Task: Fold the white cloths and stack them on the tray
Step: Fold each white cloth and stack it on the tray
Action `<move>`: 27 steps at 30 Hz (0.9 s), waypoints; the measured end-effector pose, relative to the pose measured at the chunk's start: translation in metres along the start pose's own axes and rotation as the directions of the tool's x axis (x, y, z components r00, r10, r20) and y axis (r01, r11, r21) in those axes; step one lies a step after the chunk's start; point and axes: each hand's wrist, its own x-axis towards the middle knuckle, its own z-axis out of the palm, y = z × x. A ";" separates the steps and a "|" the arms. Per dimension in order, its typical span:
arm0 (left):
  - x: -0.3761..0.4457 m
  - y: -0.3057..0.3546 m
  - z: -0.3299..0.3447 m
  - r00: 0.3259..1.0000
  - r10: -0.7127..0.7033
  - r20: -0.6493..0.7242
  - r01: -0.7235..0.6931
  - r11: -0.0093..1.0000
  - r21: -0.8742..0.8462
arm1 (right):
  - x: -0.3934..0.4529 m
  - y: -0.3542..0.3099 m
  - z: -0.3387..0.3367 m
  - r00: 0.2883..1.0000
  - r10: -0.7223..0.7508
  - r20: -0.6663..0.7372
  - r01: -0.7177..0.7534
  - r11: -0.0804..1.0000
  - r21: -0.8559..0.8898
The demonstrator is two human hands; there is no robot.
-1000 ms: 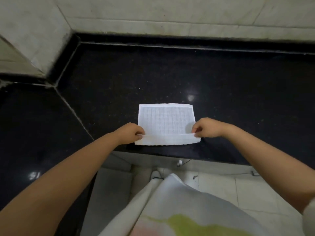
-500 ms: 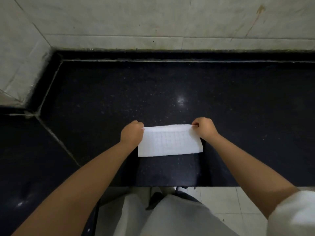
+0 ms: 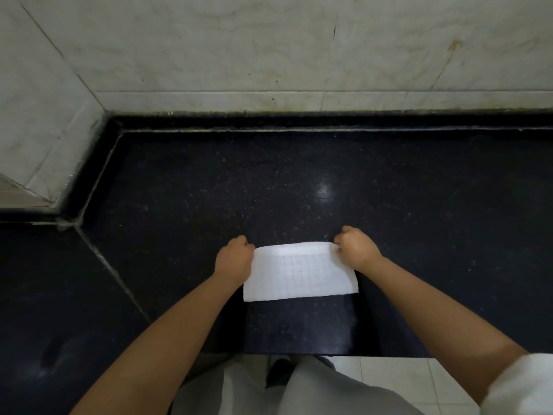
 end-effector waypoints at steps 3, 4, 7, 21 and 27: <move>-0.002 -0.004 -0.021 0.998 0.032 -0.047 -0.032 0.999 0.015 | -0.006 0.009 -0.021 0.993 -0.082 -0.081 0.088 0.993 0.073; -0.004 -0.007 -0.034 0.995 0.042 -0.088 -0.042 0.999 0.008 | -0.008 0.013 -0.032 0.980 -0.133 -0.146 0.147 0.985 0.086; -0.002 -0.016 -0.071 0.880 0.255 -0.401 -0.233 0.967 0.103 | -0.019 0.021 -0.064 0.864 -0.263 -0.430 0.307 0.951 0.035; -0.043 0.018 0.019 0.953 0.300 -0.049 -0.300 0.954 0.007 | -0.078 0.049 0.038 0.950 0.017 -0.311 -0.025 0.999 -0.023; -0.017 0.037 0.011 0.999 -0.037 -0.035 0.034 0.995 -0.092 | -0.058 0.022 0.018 0.878 0.445 -0.175 -0.401 0.885 0.239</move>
